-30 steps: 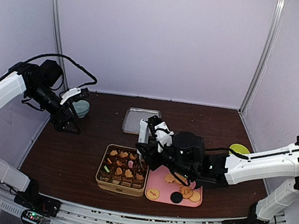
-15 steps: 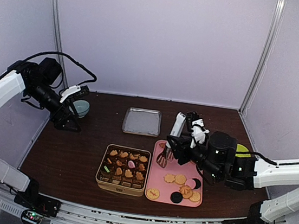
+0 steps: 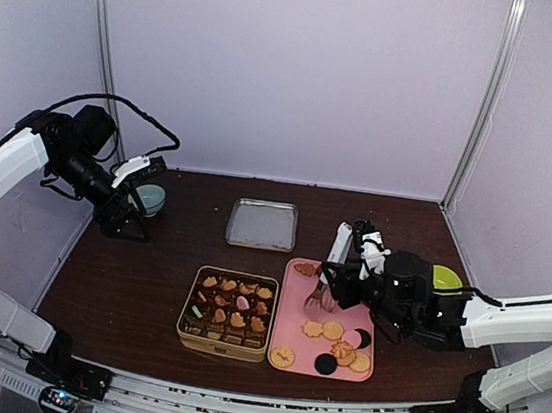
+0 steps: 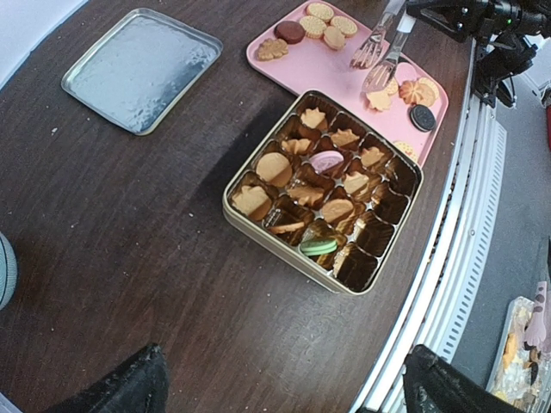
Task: Pack the cookies
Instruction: Pick up the fake cookies from the plate.
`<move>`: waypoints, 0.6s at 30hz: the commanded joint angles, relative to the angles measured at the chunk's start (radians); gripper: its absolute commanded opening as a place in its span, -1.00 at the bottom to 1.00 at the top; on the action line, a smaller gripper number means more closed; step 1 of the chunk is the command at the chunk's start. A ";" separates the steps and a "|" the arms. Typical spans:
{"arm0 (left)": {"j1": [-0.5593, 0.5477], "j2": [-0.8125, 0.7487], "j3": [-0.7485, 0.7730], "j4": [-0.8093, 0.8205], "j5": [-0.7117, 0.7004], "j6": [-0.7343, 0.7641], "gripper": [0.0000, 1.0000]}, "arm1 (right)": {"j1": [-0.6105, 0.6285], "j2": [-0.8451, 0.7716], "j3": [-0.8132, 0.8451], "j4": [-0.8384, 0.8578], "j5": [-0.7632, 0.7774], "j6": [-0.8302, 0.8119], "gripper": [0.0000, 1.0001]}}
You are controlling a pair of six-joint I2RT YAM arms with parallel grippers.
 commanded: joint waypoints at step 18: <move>0.008 0.012 0.044 -0.011 0.030 -0.011 0.96 | 0.000 -0.009 -0.098 0.059 -0.088 0.086 -0.33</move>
